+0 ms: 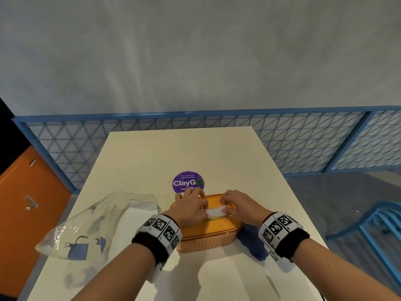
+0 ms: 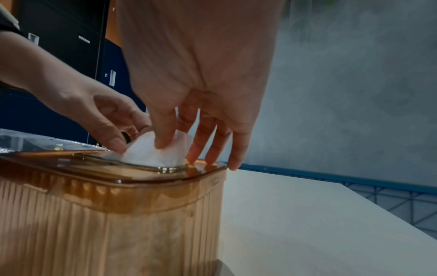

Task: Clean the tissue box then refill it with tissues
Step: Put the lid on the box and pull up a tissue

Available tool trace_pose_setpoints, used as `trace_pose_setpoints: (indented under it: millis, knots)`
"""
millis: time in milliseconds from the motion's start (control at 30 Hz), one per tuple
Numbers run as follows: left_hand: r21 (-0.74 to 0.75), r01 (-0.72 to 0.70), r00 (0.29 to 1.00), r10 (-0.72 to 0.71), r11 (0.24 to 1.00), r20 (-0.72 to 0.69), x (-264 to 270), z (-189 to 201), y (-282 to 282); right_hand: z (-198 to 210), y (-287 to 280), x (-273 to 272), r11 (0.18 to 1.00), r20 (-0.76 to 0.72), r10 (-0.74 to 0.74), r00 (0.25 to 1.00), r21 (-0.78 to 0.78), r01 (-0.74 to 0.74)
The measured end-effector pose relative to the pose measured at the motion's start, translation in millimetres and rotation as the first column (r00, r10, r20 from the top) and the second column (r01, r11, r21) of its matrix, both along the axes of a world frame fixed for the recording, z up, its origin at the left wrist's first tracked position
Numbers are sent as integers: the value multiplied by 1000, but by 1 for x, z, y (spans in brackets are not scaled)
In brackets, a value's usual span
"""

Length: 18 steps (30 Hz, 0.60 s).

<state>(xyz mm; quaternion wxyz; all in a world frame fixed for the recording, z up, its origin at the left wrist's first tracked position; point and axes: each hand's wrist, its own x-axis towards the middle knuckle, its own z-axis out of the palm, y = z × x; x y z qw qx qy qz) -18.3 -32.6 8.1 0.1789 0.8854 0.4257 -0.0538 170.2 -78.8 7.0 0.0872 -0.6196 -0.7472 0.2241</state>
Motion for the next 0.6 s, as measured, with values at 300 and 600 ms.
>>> trace_pose_setpoints:
  millis: [300, 600]
  knots:
    - [-17, -53, 994, 55, 998, 96, -26, 8, 6, -3, 3, 7, 997, -54, -80, 995, 5, 81]
    - [-58, -37, 999, 35, 998, -35, -49, 12, 13, -3, 6, 12, 999, 13, 51, 999, 11, -51]
